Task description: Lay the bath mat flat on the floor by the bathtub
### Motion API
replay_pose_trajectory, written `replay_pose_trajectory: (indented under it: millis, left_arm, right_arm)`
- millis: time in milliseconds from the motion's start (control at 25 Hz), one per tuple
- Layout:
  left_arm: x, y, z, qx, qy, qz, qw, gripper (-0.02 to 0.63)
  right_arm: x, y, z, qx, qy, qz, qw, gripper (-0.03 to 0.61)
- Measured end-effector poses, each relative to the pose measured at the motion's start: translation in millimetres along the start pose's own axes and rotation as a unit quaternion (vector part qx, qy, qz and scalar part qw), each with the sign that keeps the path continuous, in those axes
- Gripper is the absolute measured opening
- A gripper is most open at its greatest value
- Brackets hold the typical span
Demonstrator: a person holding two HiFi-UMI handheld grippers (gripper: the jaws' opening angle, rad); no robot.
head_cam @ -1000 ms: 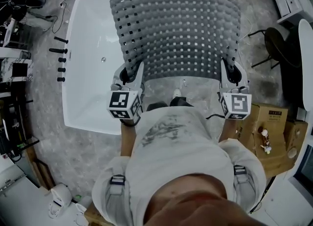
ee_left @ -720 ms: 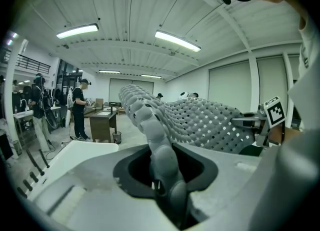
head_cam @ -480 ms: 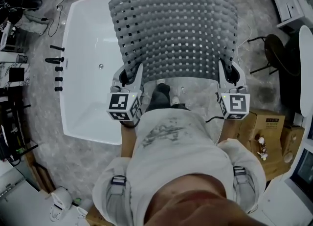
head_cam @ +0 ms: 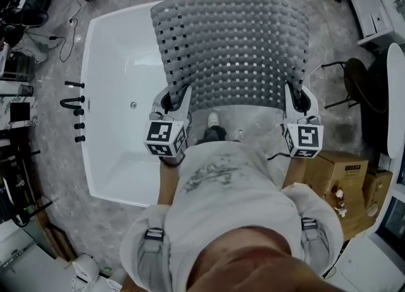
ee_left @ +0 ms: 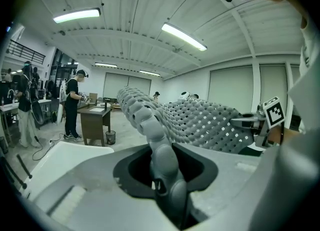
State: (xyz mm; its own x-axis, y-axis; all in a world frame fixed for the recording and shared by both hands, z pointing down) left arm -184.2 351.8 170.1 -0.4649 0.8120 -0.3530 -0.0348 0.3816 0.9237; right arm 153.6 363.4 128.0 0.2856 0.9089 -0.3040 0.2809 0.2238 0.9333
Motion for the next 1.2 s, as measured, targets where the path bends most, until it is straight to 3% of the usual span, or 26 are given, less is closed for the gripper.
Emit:
replay_pose_trajectory:
  millis: [440, 800, 1200]
  left_arm:
    - [-55.5, -34.7, -70.1, -0.003, 0.016, -0.005, 0.9999, 0.106]
    - [-92.3, -43.3, -88.6, -0.001, 0.027, -0.012, 0.9996, 0.106]
    - [-151.3, -52.0, -103.0, 0.004, 0.016, -0.024, 0.9996, 0.105]
  right_arm:
    - [-82.1, -31.6, -6.1, -0.001, 0.014, -0.007, 1.000, 0.058]
    - [-113.2, -35.5, 6.9, -0.003, 0.024, -0.012, 1.000, 0.060]
    - [-176.4, -29.9, 40.9, -0.006, 0.006, -0.024, 1.000, 0.060]
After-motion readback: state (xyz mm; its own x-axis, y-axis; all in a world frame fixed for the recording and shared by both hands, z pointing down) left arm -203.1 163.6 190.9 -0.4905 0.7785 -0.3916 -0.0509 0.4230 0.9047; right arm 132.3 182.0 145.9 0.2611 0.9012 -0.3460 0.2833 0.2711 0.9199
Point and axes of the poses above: the fingertips, and each gripper's own axes: x backward along the fingers, z to its right, y out of its underside, the point moved 7 cm from there along x, backward along the fingers, and after that the axes turned 1 degree about -y, right-handed, at the moved point
